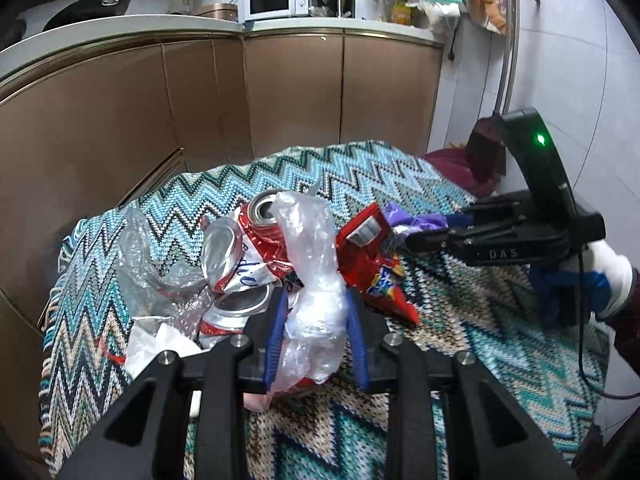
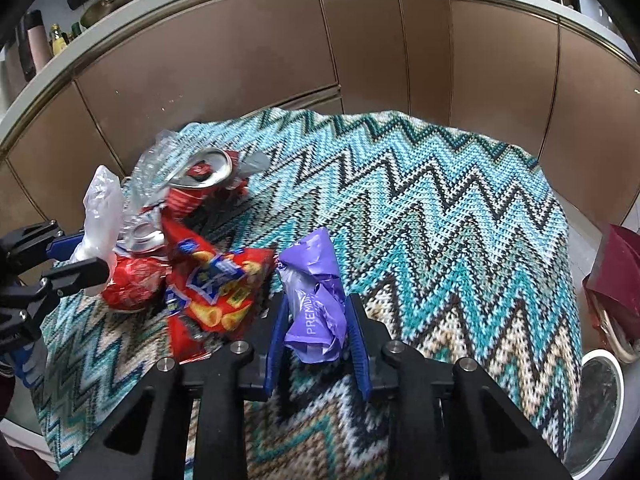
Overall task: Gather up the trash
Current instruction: 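Grasp a clear plastic bag with the left tool while the right tool grasps a purple wrapper, then carry both items to the bin and open both tools over it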
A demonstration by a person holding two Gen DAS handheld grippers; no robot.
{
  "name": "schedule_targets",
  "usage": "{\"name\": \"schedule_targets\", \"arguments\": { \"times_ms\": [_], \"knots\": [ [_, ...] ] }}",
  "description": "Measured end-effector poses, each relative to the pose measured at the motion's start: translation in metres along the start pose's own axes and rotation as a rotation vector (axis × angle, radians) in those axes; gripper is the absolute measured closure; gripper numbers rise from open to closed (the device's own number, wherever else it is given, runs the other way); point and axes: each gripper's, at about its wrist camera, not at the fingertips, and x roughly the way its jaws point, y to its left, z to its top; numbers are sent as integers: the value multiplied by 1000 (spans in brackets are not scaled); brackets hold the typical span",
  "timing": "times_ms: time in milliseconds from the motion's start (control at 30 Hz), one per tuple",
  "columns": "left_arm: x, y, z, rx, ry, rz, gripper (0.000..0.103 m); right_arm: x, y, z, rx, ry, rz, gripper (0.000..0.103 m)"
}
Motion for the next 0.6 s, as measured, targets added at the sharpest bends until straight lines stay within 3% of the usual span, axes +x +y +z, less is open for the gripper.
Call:
{"name": "schedule_targets", "arguments": {
  "times_ms": [600],
  "knots": [
    [-97,-13,-16,-57,-138,9,76,-133,52,-41,-11,-178,-16,76]
  ]
}}
